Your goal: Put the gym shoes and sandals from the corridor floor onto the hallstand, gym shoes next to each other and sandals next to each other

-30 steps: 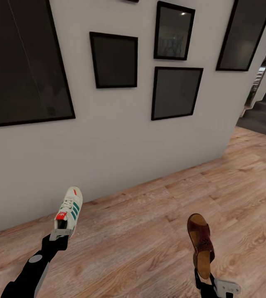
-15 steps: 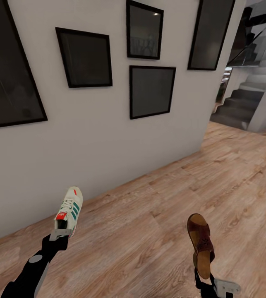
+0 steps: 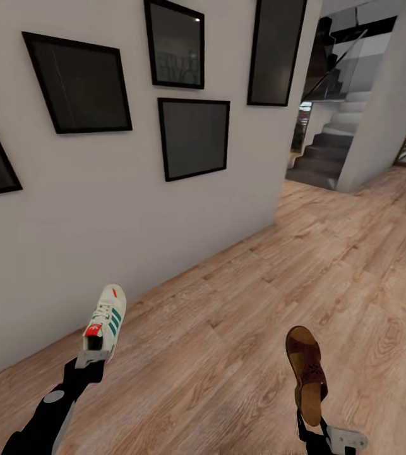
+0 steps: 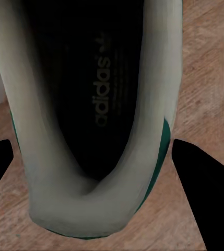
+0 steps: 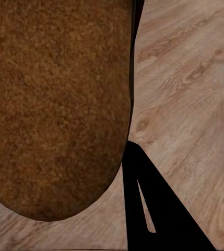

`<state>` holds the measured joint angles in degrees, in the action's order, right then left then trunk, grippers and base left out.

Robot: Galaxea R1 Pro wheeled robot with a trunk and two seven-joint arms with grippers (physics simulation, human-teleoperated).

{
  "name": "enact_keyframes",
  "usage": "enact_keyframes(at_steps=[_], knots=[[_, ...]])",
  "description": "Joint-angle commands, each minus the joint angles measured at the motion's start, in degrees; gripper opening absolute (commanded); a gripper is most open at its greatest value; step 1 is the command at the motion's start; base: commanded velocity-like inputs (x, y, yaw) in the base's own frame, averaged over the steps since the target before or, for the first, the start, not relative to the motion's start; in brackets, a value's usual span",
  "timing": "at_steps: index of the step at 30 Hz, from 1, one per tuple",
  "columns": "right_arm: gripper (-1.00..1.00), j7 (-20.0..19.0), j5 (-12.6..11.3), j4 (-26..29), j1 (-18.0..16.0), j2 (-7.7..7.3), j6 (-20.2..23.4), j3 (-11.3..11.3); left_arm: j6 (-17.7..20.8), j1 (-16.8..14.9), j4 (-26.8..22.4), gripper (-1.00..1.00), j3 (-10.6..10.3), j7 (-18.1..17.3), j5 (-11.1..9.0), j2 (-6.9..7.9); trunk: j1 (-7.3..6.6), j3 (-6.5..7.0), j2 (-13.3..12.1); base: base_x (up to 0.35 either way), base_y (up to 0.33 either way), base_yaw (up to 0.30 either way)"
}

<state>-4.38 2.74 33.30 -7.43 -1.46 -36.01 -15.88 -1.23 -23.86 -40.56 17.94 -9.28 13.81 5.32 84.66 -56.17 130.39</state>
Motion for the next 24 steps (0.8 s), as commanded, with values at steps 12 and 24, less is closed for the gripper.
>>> enact_keyframes(at_steps=[12, 24], knots=[[-1.00, -0.54, 0.07, -0.08, -0.08, 0.05, -0.12, -0.38, -10.62, 4.12, 3.44, -1.00, 2.18, -0.39, -3.68, 0.17, -0.01, -0.30, 0.02, 0.000, 0.000, -0.300], [-1.00, -0.54, 0.07, -0.08, -0.06, 0.05, -0.12, -0.38, -10.73, 5.82, 4.22, -1.00, 2.41, -0.14, -4.11, 0.20, -0.01, -0.55, 0.02, 0.000, 0.000, -0.300]])
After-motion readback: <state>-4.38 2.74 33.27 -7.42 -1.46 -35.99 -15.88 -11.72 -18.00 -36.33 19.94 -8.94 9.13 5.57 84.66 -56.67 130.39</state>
